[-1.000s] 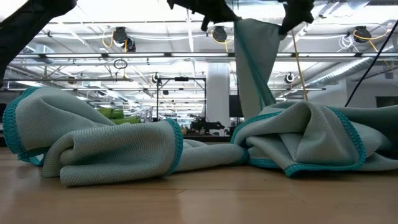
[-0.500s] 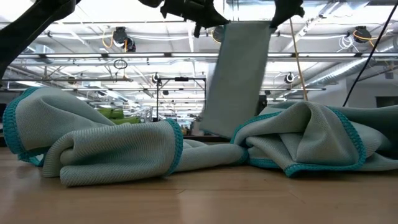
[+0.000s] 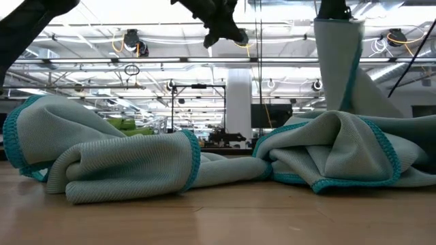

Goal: Fold microfiber towels
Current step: Fold the top center blue microfiber cloth

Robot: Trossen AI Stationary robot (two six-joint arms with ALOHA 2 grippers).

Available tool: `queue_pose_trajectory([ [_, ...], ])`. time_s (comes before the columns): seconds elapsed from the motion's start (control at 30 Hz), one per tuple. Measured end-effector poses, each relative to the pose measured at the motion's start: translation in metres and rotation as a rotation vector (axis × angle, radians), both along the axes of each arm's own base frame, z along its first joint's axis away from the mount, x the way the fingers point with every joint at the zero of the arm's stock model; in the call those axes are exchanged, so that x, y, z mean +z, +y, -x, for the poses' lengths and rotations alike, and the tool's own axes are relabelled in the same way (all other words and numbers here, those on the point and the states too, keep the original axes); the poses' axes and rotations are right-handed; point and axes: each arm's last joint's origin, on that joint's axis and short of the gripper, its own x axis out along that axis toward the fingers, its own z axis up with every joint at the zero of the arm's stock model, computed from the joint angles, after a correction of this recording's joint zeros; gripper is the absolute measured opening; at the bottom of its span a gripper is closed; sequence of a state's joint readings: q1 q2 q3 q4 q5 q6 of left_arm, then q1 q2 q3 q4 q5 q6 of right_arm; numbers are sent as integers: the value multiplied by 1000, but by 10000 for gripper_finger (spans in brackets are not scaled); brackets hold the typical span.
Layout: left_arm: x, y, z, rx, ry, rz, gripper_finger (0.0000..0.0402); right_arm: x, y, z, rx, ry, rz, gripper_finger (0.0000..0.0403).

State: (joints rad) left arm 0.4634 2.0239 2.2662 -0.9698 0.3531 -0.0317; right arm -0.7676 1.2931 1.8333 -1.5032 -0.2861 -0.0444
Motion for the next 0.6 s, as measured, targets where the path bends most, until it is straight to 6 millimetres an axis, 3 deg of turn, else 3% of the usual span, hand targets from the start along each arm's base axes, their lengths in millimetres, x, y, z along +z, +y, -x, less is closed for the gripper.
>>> queue_pose_trajectory([
  [0.2, 0, -35, -18, -37, -18, 25, 6, -12, 2, -8, 29, -2, -52, 0],
  [0.3, -6, -56, -29, -49, 4, 8, 31, -16, 1, -11, 19, 1, -67, 0],
  [0.6, -32, -116, -63, 9, -38, -214, 207, -17, 1, -11, -22, 0, -99, 0],
])
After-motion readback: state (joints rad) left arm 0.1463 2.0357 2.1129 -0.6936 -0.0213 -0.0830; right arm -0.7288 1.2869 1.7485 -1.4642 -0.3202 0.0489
